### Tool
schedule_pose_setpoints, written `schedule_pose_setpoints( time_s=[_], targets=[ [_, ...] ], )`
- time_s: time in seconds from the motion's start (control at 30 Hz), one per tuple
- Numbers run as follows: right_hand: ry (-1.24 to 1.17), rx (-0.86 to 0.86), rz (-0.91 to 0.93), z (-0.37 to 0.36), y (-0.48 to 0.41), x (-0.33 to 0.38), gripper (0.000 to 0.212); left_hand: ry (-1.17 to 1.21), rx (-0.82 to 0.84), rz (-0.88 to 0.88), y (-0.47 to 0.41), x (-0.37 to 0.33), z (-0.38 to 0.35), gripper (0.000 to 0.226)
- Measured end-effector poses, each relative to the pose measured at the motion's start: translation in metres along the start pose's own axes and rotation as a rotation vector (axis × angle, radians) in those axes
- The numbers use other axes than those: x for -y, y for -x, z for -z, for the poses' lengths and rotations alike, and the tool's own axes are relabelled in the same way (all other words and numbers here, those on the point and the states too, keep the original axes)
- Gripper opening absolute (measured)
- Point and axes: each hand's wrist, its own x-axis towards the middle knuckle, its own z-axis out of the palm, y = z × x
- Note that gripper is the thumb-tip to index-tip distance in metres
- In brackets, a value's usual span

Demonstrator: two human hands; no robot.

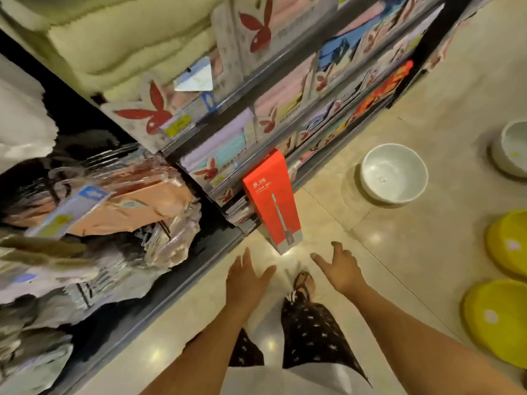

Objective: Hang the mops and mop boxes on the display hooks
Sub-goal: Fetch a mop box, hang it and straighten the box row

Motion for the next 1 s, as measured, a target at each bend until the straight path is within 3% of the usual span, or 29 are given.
schedule_pose_setpoints(
  time_s=[0.3, 0.43, 0.57, 0.67, 0.77, 0.87, 0.97, 1.0],
  targets=[
    [-0.332, 0.021, 0.26, 0.009, -0.157, 0.085, 0.079, 0.386, -0.166, 0.041, -0.134, -0.049, -0.009, 0.1],
    [-0.476, -0.015, 0.448, 0.0, -0.231, 0.122, 0.078, 0.571, -0.254, -0.054, -0.202, -0.048, -0.011, 0.103],
    [-0.521, 0.04, 0.581, -0.02, -0.291, 0.132, 0.083, 0.744, -0.277, -0.121, -0.263, -0.038, -0.021, 0.056],
    [-0.606, 0.074, 0.685, -0.036, -0.319, 0.131, 0.088, 0.767, -0.32, -0.134, -0.289, -0.035, -0.027, 0.045],
    [-0.61, 0.128, 0.79, -0.043, -0.337, 0.134, 0.072, 0.761, -0.327, -0.201, -0.308, -0.031, -0.033, 0.039],
    [-0.601, 0.156, 0.857, -0.043, -0.344, 0.132, 0.047, 0.77, -0.334, -0.246, -0.312, -0.04, -0.036, 0.07],
    [-0.651, 0.19, 0.865, -0.039, -0.345, 0.127, 0.037, 0.853, -0.376, -0.196, -0.306, -0.045, -0.042, 0.047],
    [-0.667, 0.209, 0.856, -0.038, -0.343, 0.124, 0.036, 0.873, -0.398, -0.182, -0.303, -0.046, -0.044, 0.063]
  ],
)
